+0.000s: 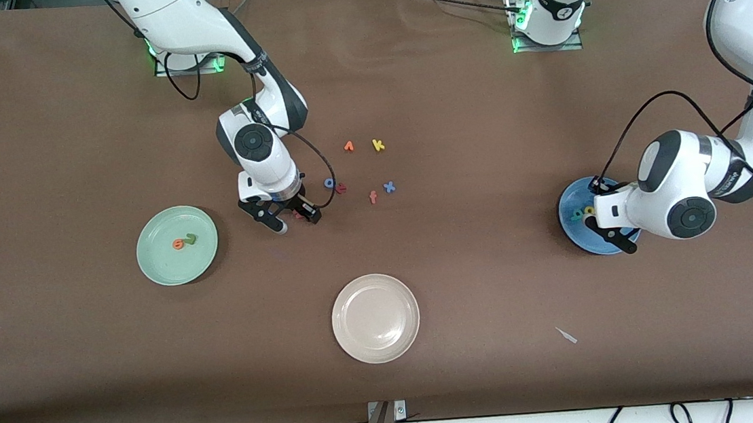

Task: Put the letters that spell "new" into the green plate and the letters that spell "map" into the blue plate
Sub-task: 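Carry the blue E to the blue plate with the left gripper and release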

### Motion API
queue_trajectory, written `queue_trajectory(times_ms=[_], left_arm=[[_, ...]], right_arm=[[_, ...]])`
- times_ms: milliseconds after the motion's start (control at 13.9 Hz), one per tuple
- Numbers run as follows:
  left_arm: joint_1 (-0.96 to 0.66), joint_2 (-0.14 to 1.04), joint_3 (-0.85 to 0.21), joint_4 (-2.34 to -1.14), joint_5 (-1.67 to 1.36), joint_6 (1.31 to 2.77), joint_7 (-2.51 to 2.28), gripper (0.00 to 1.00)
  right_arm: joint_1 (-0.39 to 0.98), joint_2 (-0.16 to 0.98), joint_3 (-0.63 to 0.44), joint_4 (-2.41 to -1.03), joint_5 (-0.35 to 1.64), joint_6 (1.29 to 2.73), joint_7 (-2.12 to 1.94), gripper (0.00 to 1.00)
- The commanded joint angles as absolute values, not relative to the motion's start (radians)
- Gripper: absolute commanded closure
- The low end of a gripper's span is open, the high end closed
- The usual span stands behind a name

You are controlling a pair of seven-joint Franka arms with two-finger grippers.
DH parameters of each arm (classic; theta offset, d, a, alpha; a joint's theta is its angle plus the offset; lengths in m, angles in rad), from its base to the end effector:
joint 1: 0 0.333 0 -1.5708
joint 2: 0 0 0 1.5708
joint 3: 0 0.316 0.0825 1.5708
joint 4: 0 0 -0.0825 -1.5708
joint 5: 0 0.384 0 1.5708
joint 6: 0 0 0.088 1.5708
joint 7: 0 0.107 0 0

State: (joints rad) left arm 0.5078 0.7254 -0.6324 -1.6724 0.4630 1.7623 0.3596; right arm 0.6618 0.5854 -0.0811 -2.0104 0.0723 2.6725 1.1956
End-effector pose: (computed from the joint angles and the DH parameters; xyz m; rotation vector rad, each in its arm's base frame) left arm 0.6214 -0.0041 0.2137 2.8395 -0.9781 -0.7056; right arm 0.5103 0.3331 0.1666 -2.9164 1.0036 -0.0883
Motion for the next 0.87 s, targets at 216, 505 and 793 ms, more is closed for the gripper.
queue_trajectory(times_ms=[216,505,793], left_arm=[[0.495,0.701,-0.63,-1.517,0.474,1.599,0.345,0.0],[0.506,0.677,-0.635,-1.422,0.469,1.491,0.304,0.0],[0.441,0.528,-0.53,-1.459,0.395,1.538,0.142,0.0]], right_arm=[[0.684,0.623,-0.094,-2.0,0.071,2.669,1.209,0.53],[0.684,0.621,-0.094,-1.99,0.071,2.669,1.21,0.38],[0.683,0.621,-0.104,-1.987,0.061,2.669,1.204,0.37]])
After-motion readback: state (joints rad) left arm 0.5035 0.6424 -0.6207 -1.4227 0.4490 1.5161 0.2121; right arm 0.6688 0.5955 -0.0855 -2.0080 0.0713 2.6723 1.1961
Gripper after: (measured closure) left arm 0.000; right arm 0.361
